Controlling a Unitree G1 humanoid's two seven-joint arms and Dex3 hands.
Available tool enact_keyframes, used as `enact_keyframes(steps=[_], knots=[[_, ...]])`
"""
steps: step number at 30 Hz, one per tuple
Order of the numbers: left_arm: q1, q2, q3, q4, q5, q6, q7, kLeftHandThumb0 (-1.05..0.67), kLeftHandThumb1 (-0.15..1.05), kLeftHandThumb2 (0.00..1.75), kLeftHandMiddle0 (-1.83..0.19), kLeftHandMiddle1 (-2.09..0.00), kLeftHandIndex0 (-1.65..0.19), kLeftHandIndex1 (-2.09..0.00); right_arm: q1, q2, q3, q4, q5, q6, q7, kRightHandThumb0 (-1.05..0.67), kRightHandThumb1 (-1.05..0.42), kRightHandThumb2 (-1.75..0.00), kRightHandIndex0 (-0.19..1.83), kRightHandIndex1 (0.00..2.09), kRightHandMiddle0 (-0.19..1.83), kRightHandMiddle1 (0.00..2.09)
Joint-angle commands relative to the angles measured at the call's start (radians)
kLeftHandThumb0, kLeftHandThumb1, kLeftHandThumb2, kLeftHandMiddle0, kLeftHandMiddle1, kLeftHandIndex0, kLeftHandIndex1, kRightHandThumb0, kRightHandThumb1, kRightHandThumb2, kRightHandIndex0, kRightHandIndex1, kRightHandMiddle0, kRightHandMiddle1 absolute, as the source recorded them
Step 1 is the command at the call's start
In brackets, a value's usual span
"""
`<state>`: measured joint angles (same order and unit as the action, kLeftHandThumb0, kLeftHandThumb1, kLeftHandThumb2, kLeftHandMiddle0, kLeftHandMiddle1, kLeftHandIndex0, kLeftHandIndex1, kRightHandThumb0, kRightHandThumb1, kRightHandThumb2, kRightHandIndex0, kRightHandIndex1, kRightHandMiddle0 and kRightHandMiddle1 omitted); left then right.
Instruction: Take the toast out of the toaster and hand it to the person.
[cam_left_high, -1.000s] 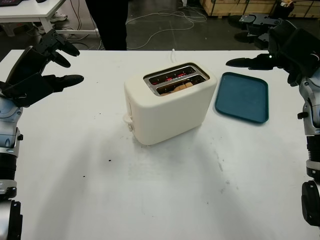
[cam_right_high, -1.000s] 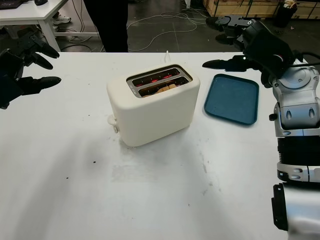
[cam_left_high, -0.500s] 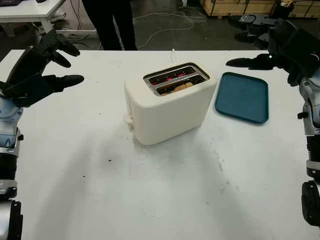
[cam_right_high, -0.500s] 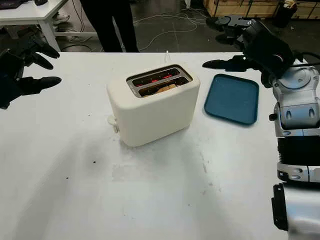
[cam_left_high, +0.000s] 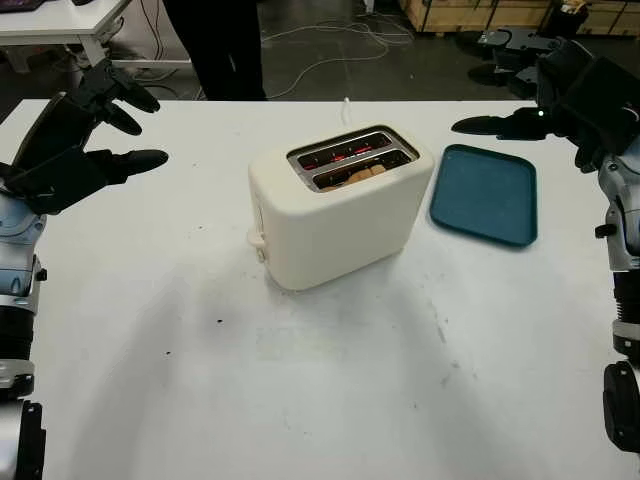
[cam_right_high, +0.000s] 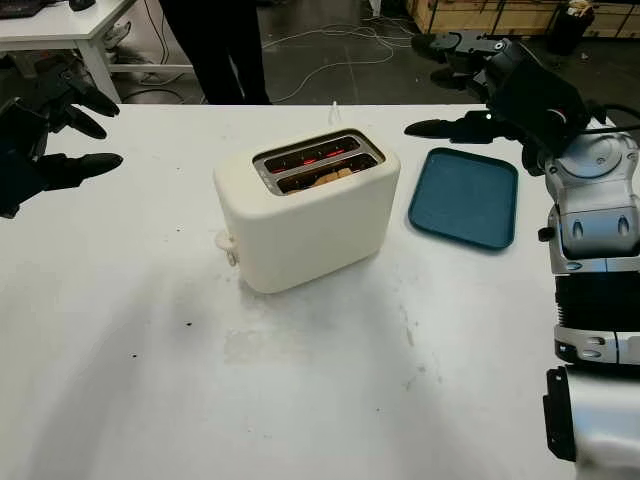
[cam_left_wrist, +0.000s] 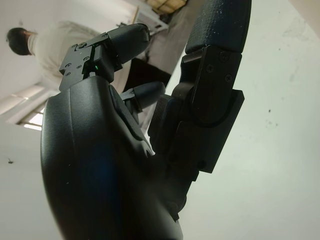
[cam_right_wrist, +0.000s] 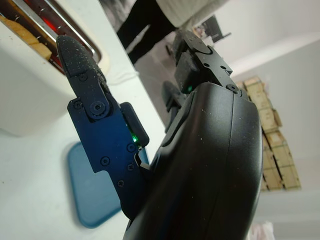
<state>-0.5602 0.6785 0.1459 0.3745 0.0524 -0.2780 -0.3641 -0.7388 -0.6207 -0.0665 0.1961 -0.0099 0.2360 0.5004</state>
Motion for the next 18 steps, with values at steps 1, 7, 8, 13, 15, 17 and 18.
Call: enact_keyframes(steps=[1, 7, 8, 13, 15, 17, 18], knots=[[0.008, -0.004, 0.007, -0.006, -0.008, 0.003, 0.003, -1.05, 0.92, 0.16, 0.0, -1.63, 0.0, -1.51, -0.008, -0.006, -0.002, -0.005, 0.001, -0.006, 0.003, -0.58, -0.71, 0.0, 0.06, 0.65, 0.41, 0.0], [0.007, -0.004, 0.007, 0.003, -0.005, -0.013, 0.007, -1.05, 0.92, 0.17, 0.0, -1.64, 0.0, -1.51, -0.01, -0.003, 0.002, -0.009, -0.005, -0.001, -0.003, -0.57, -0.71, 0.0, 0.07, 0.65, 0.41, 0.0], [0.007, -0.002, 0.006, 0.002, -0.001, -0.014, 0.009, -1.05, 0.92, 0.17, 0.0, -1.64, 0.0, -1.51, -0.009, -0.001, 0.0, -0.006, -0.002, -0.007, -0.004, -0.57, -0.71, 0.0, 0.07, 0.65, 0.41, 0.0], [0.008, -0.002, 0.005, 0.0, 0.004, -0.02, 0.014, -1.05, 0.92, 0.18, 0.0, -1.64, 0.0, -1.51, -0.009, -0.002, 0.001, -0.003, -0.001, -0.011, 0.0, -0.55, -0.71, 0.0, 0.06, 0.65, 0.41, 0.0], [0.008, -0.004, 0.006, 0.002, -0.002, -0.014, 0.012, -1.05, 0.92, 0.19, 0.0, -1.64, 0.0, -1.51, -0.008, -0.002, 0.001, -0.004, -0.003, -0.007, -0.003, -0.56, -0.71, 0.0, 0.06, 0.66, 0.41, 0.0], [0.009, -0.007, 0.008, -0.002, -0.009, -0.002, 0.008, -1.05, 0.92, 0.17, 0.0, -1.64, 0.0, -1.52, -0.007, -0.002, 0.001, -0.007, -0.004, 0.001, -0.005, -0.56, -0.71, 0.0, 0.06, 0.66, 0.41, 0.0], [0.01, -0.007, 0.008, -0.005, -0.01, 0.002, 0.008, -1.05, 0.92, 0.17, 0.0, -1.64, 0.0, -1.52, -0.007, -0.003, 0.001, -0.004, -0.004, -0.001, -0.004, -0.55, -0.71, 0.0, 0.06, 0.66, 0.41, 0.0]])
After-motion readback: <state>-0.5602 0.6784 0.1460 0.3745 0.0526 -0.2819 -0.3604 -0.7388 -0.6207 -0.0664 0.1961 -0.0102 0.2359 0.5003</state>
